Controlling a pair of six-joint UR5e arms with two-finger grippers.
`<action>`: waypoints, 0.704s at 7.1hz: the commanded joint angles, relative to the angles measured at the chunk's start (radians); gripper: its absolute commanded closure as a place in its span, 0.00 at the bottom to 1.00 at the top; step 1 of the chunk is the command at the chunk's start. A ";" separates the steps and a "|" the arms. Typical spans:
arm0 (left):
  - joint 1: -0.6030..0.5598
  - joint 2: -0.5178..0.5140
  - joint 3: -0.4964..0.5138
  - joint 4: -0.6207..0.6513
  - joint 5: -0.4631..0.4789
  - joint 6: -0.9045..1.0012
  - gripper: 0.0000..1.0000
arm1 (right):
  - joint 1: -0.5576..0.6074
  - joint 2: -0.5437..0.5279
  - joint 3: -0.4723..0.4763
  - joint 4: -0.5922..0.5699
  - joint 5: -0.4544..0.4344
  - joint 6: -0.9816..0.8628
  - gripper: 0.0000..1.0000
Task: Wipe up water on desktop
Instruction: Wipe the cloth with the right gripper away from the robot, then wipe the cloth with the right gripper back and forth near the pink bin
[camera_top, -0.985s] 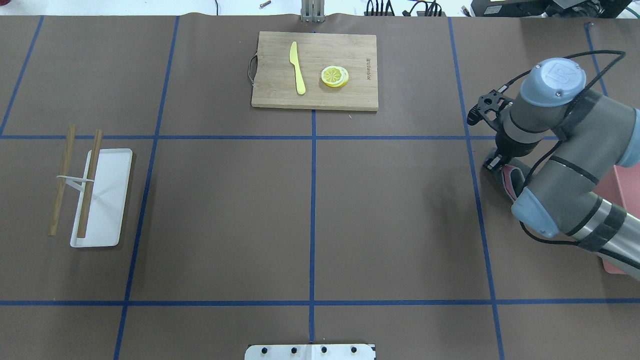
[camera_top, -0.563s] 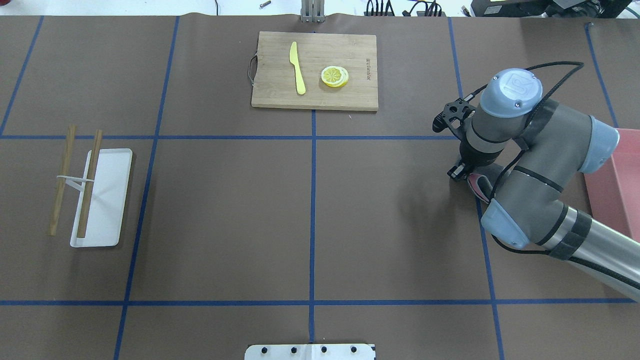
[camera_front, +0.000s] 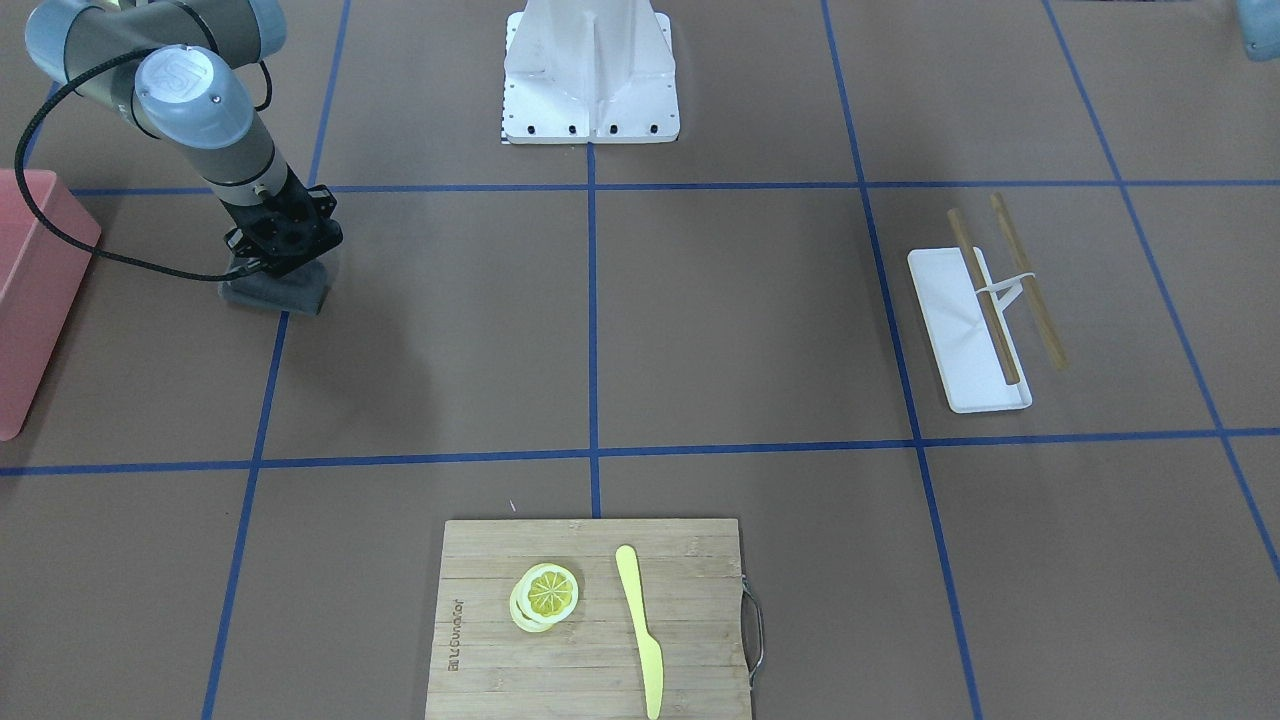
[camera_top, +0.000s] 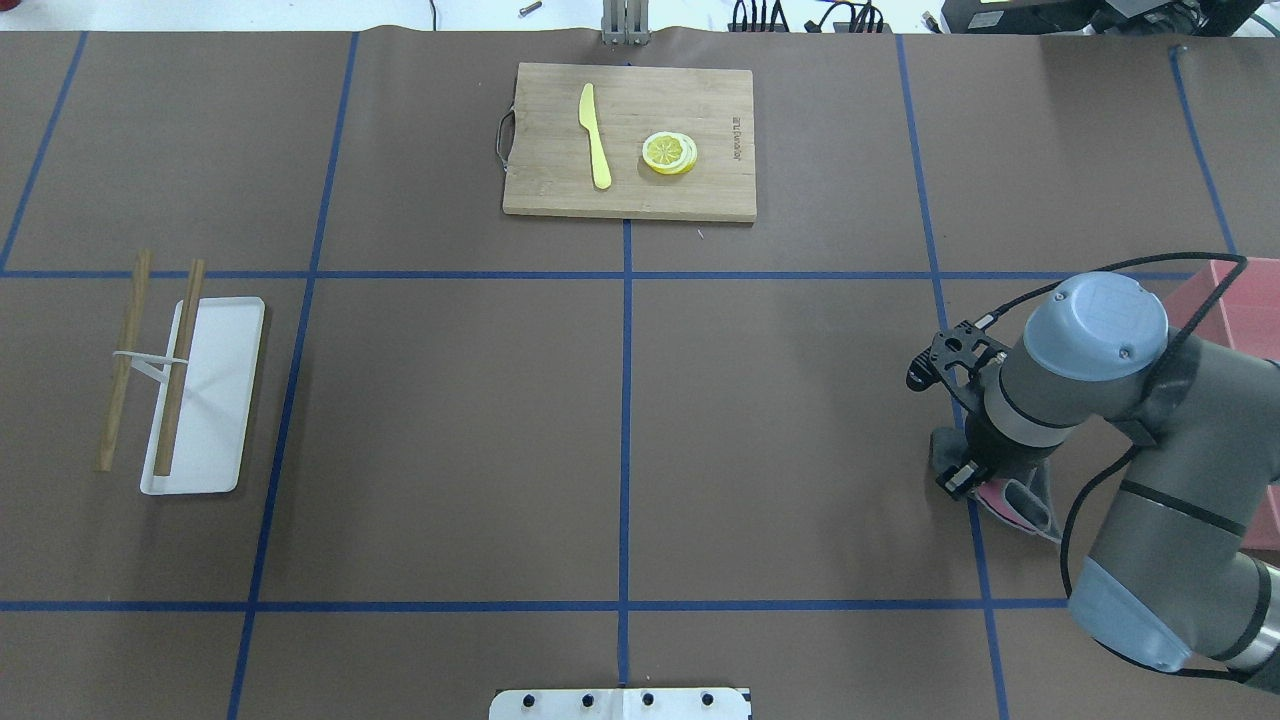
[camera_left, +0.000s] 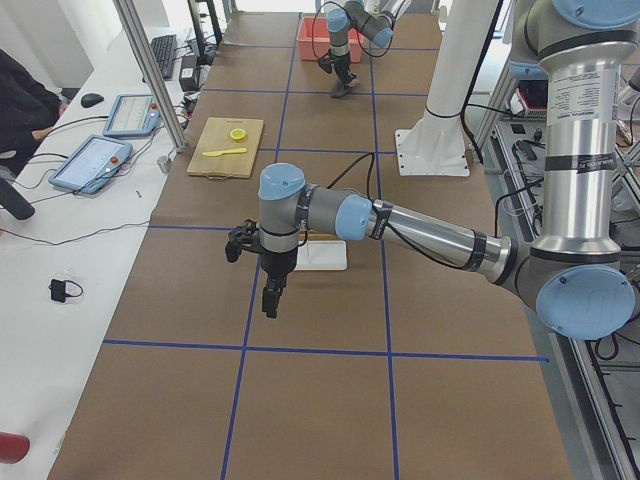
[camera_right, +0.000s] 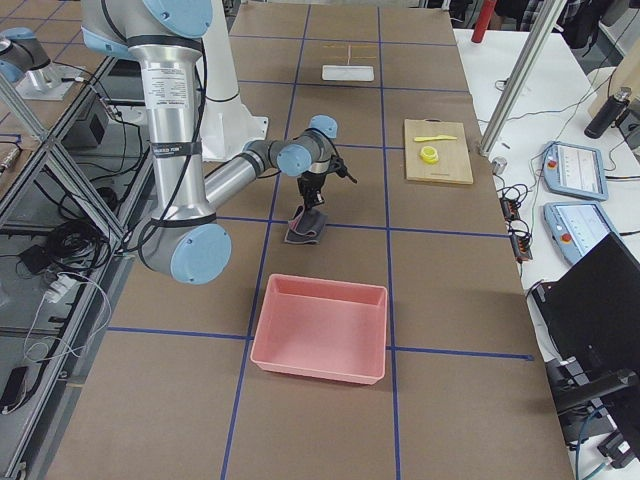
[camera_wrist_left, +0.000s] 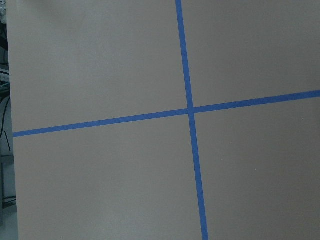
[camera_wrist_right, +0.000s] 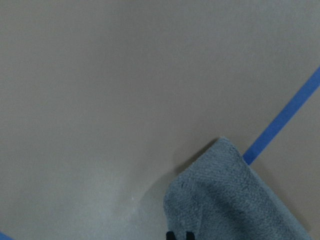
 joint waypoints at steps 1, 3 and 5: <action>0.000 0.001 -0.007 0.000 -0.001 -0.001 0.02 | -0.034 -0.057 0.042 0.000 -0.004 0.026 1.00; 0.000 -0.001 -0.008 0.000 -0.001 -0.004 0.02 | -0.003 0.040 -0.043 -0.006 -0.013 0.015 1.00; 0.002 -0.002 0.003 0.000 -0.001 -0.004 0.02 | 0.138 0.100 -0.213 0.000 -0.014 -0.141 1.00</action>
